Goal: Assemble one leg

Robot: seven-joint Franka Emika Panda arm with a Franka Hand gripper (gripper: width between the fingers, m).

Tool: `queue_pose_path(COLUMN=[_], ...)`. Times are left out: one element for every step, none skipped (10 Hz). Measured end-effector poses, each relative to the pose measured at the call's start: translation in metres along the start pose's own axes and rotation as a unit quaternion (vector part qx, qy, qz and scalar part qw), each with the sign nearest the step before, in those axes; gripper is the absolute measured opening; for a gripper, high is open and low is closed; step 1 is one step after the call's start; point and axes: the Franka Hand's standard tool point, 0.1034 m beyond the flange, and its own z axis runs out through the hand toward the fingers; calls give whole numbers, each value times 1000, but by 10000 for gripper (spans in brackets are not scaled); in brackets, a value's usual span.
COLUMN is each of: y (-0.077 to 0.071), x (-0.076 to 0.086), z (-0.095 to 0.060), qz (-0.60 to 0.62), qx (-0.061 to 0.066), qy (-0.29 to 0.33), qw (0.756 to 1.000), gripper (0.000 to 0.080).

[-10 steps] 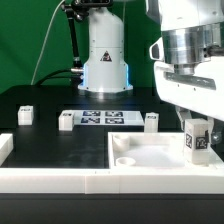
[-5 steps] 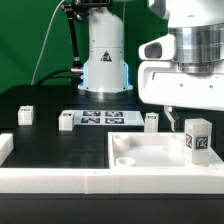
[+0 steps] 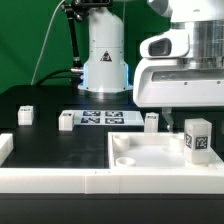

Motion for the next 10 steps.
queue_pose_path(y=[2,2,2,2,2,3,4,4,4,5], x=[0,0,0,0,0,0,1,1,0,0], z=[0,0,0,0,0,1,1,1,1,1], qz=[-38,-55,-57,-56,-56,-55,-45,-39,-31,36], qx=[0,0,0,0,0,0,0,0,1,6], qy=[0,0,0,0,0,0,0,0,-1,-1], qw=[999,998,998,998,998,998,999,999,1000,999], gripper=[649,649,519,519,381,292,292,292,292,292])
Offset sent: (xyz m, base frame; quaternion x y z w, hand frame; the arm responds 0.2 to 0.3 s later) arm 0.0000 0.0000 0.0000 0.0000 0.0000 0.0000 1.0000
